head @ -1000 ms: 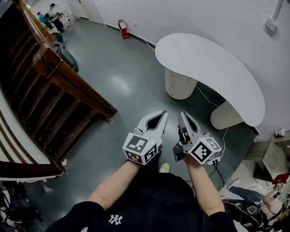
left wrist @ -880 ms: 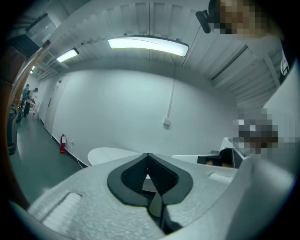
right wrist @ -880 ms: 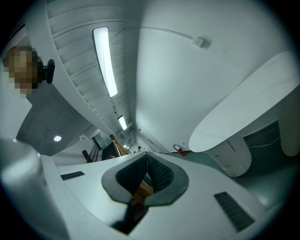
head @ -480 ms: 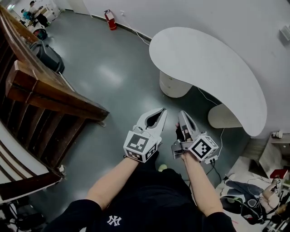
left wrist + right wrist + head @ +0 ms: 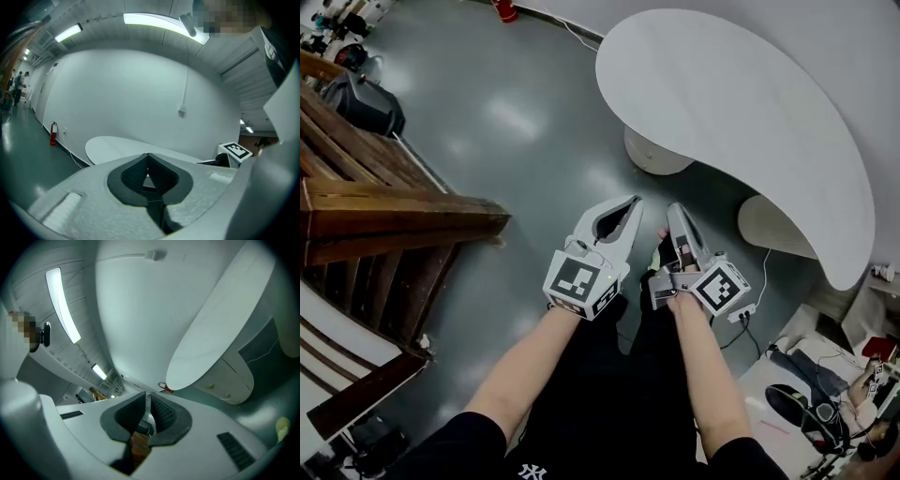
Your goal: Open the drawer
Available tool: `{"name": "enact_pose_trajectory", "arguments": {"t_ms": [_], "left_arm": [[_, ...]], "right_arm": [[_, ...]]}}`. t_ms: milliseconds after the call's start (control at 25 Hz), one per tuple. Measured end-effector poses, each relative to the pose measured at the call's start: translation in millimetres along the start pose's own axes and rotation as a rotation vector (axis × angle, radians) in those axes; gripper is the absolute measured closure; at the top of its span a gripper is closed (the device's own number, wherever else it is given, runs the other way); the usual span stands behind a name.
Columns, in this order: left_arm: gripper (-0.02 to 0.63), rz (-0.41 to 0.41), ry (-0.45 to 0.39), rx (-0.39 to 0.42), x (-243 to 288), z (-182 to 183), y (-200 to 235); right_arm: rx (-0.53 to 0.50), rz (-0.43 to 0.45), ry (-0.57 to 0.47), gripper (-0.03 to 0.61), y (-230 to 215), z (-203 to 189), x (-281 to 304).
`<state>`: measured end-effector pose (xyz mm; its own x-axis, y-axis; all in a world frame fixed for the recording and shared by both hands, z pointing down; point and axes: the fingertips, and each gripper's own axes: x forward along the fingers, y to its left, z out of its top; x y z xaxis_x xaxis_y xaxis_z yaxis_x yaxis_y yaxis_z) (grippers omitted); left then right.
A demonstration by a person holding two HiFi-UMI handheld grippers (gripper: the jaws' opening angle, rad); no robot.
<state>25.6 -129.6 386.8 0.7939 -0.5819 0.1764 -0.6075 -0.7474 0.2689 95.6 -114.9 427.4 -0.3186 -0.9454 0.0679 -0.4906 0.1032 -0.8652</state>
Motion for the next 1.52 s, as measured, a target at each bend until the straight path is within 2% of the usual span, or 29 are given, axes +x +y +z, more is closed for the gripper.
{"name": "enact_pose_trajectory", "arguments": {"t_ms": [240, 440, 640, 920, 1160, 1520], "left_arm": [[0.606, 0.006, 0.002, -0.031, 21, -85, 20], [0.606, 0.018, -0.012, -0.03, 57, -139, 62], [0.606, 0.049, -0.024, -0.035, 81, -179, 92], [0.606, 0.058, -0.044, -0.036, 98, -202, 123], [0.606, 0.06, -0.061, -0.033, 107, -207, 137], [0.606, 0.059, -0.068, -0.028, 111, -210, 149]], "right_arm": [[-0.01, -0.035, 0.024, 0.512, -86, -51, 7], [-0.001, -0.049, -0.021, 0.506, -159, -65, 45], [0.011, -0.066, -0.055, 0.503, -209, -76, 72], [0.002, -0.08, -0.084, 0.476, -249, -85, 113], [0.056, -0.159, -0.114, 0.426, -287, -85, 130], [0.148, -0.132, -0.163, 0.425, -291, -83, 149]]}}
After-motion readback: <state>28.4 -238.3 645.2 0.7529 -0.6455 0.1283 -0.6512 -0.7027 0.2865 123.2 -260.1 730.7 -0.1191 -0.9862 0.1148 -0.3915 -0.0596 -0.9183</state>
